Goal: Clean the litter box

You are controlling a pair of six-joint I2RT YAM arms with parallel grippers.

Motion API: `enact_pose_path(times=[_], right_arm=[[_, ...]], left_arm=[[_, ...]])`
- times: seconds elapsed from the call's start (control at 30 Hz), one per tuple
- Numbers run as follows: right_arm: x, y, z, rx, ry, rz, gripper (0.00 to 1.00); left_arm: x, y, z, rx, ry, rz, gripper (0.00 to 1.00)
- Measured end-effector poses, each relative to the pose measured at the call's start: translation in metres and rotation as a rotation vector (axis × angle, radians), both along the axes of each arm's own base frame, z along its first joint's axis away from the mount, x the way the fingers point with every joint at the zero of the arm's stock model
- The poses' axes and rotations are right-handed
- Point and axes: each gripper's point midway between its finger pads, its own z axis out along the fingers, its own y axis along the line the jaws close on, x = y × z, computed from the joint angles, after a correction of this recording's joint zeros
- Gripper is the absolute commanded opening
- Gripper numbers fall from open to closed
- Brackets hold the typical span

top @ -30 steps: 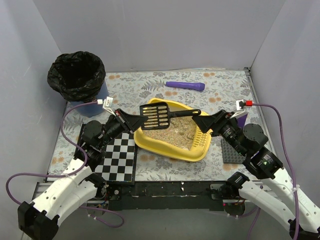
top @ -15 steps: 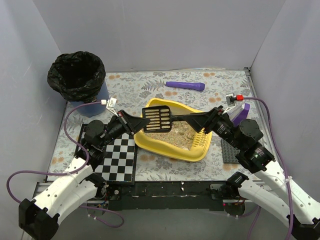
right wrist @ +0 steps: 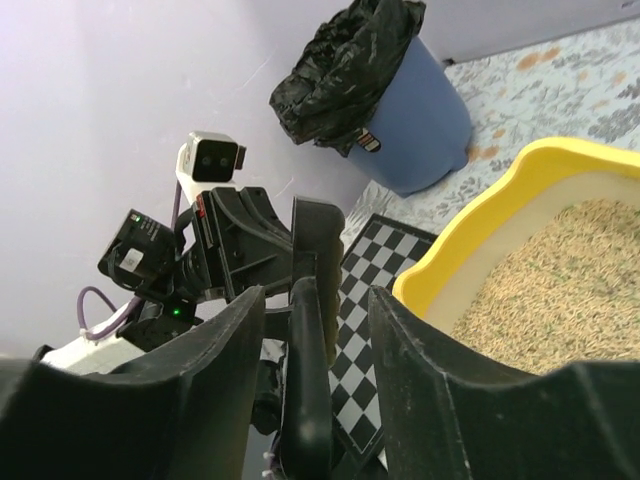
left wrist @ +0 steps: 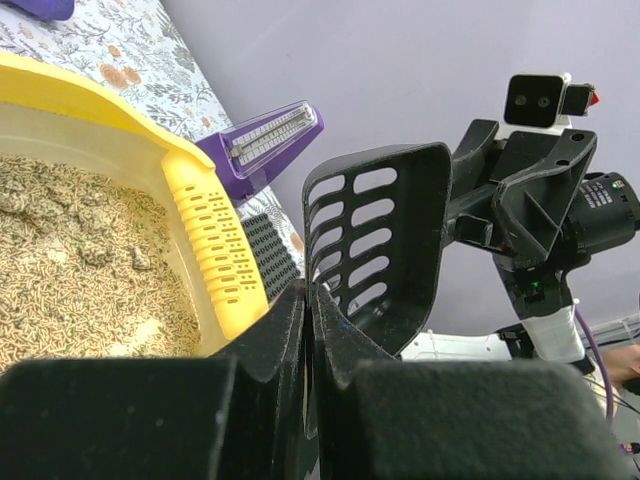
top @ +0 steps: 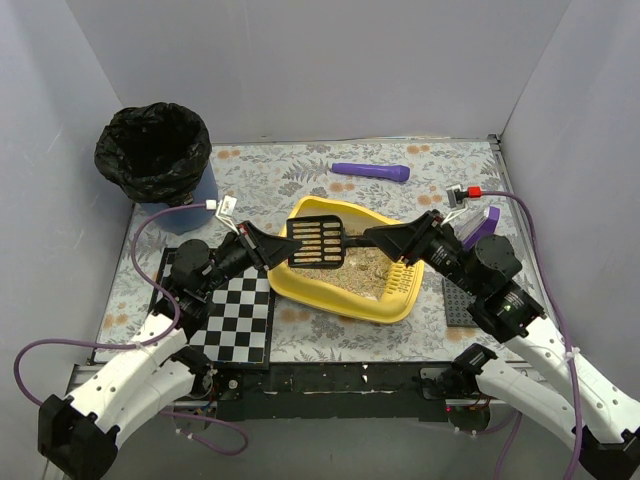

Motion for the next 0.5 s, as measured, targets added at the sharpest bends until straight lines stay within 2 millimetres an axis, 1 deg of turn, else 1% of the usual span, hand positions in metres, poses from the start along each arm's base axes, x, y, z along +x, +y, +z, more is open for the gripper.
enact_pose_path(times=[0.03,0.07,0.1,0.17,0.27,0.37,0.4,0.43,0.47,0.5], right_arm=[[-0.001,0.002,-0.001,0.000,0.008,0.012,0.33],[0.000,0.004,-0.003,-0.005,0.014,0.017,0.24],[0.000,0.005,-0.005,-0.007,0.022,0.021,0.17],[-0.001,0.006,-0.006,-0.004,0.029,0.029,0.07],[-0.003,0.006,-0.004,0.002,0.031,0.038,0.01],[-0.003,0.008,-0.006,-0.005,0.031,0.048,0.01],[-0.003,0.008,-0.006,-0.008,0.031,0.050,0.01],[-0.003,0.009,-0.007,-0.012,0.030,0.051,0.01],[-0.002,0.010,-0.007,-0.017,0.030,0.051,0.01],[-0.001,0.010,-0.008,-0.025,0.028,0.053,0.01]], left_arm=[[0.001,0.000,-0.001,0.003,0.005,0.003,0.00],[0.002,0.000,-0.003,0.005,0.009,0.005,0.00],[0.003,0.000,-0.004,0.007,0.013,0.008,0.00],[0.003,0.000,-0.005,0.008,0.016,0.009,0.00],[0.003,0.000,-0.005,0.007,0.018,0.009,0.00],[0.004,0.000,-0.008,0.009,0.023,0.011,0.00],[0.004,0.000,-0.008,0.009,0.024,0.012,0.12],[0.005,-0.001,-0.009,0.010,0.025,0.013,0.39],[0.006,-0.001,-0.010,0.013,0.028,0.014,0.79],[0.007,-0.001,-0.012,0.020,0.026,0.016,0.98]])
